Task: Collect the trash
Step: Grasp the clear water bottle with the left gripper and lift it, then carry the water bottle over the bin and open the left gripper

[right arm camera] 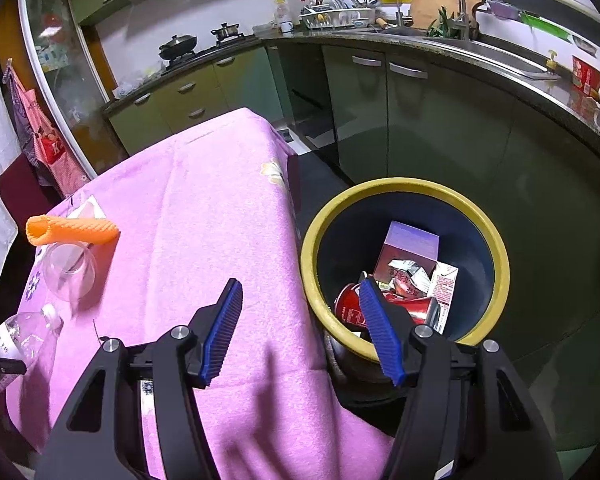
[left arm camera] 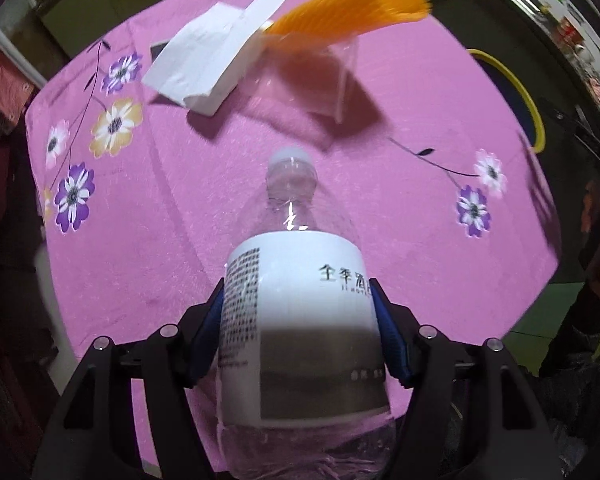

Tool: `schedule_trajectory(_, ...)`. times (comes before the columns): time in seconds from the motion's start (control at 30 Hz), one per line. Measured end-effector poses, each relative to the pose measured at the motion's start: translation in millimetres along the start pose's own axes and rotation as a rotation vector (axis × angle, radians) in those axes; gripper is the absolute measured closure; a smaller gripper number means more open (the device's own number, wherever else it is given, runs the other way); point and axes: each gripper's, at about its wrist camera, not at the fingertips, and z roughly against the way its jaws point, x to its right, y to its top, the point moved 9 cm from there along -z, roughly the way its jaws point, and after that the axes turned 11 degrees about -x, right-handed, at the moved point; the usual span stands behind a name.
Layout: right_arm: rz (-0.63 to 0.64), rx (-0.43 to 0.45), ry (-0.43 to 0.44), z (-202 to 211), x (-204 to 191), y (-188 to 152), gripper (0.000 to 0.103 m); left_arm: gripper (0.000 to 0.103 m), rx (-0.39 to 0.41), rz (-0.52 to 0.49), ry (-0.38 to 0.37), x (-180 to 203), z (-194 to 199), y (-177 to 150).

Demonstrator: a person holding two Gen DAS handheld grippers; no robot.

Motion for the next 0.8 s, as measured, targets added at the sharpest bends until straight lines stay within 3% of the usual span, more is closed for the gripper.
schedule_trajectory(0.23, -0.006, 0.012, -0.006, 7.9, 4.0, -2.3, 0.042, 0.040, 0.032, -0.038, -0.011, 4.6, 15.8, -17.2)
schedule_trajectory(0.43, -0.014, 0.032, -0.013, 18.7, 10.3, -2.1, 0.042, 0.040, 0.075, -0.133, -0.021, 34.5, 36.3, -13.4)
schedule_trajectory(0.6, -0.049, 0.073, -0.053, 38.0, 31.0, 0.1, 0.042, 0.039, 0.153, -0.299, -0.040, 93.1, 66.3, 10.7)
schedule_trajectory(0.8, -0.111, 0.093, -0.099, 55.5, 68.5, -6.1, 0.042, 0.039, 0.232, -0.468, -0.102, 175.2, 78.8, 66.0)
